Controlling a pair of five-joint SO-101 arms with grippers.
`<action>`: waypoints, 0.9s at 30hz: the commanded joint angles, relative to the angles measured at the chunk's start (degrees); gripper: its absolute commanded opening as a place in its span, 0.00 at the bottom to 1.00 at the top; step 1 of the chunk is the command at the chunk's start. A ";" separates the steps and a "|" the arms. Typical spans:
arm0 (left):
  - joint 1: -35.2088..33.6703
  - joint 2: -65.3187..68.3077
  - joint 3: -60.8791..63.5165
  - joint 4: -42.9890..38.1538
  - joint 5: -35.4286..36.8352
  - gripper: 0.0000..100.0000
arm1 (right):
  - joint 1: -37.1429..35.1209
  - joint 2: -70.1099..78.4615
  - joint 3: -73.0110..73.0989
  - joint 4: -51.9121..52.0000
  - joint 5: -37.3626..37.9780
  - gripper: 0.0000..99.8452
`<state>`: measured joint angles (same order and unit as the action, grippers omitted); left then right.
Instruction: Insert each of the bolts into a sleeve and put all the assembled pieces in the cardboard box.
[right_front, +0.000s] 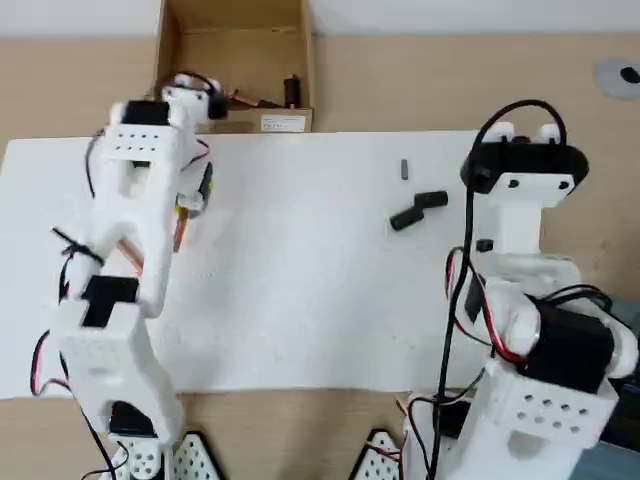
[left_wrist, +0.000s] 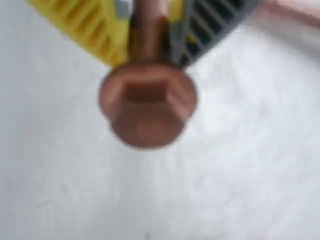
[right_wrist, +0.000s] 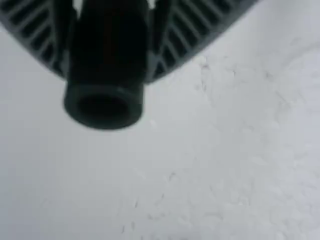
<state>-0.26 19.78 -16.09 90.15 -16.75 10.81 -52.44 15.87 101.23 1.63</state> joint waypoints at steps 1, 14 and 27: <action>1.41 -8.31 -3.34 5.19 4.48 0.01 | 0.40 -1.71 -3.47 1.14 3.96 0.01; 5.54 -32.40 6.86 7.38 7.91 0.01 | 0.31 -14.37 -0.04 -0.26 7.91 0.01; 7.38 -69.23 52.48 -22.51 17.49 0.00 | 0.31 -32.22 29.41 -19.52 7.74 0.01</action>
<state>6.86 -39.65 27.52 74.15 -0.57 10.73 -80.57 39.16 87.60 9.36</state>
